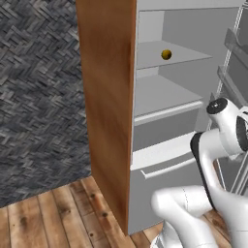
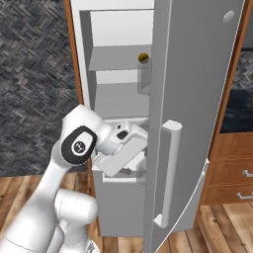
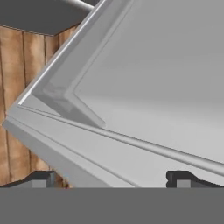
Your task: Retrieve a lemon from the fridge and place it on the cutting board with the fish.
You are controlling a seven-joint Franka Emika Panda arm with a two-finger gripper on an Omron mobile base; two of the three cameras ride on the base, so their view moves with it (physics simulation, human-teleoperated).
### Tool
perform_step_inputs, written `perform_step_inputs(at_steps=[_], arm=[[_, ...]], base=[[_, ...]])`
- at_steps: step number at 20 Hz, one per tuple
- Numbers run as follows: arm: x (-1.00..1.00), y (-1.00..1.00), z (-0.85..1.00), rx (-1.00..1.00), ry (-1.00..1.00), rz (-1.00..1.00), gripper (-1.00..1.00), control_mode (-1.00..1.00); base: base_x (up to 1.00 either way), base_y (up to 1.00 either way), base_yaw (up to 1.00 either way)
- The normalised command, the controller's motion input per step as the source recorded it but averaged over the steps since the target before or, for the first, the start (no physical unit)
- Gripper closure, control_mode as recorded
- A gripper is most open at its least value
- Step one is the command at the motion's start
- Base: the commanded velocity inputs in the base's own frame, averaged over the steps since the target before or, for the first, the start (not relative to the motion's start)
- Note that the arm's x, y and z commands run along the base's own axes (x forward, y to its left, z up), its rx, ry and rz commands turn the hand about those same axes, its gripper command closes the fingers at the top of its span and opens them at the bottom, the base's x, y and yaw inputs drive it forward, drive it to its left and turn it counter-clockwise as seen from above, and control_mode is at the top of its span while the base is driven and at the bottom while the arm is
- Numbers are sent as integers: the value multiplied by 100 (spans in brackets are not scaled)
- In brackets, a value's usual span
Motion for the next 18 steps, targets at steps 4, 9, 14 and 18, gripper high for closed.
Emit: perform_step_inputs(at_steps=[4,9,14,18], arm=[[28,-55,-17,0,0,3,-100,-100],[9,-99,-13,3,-5,4,-100,-100],[12,-100,0,13,-1,7,-100,-100],[-4,-74,35,15,0,2,-100,-100]], base=[[0,0,0],[0,0,0],[0,0,0],[0,0,0]])
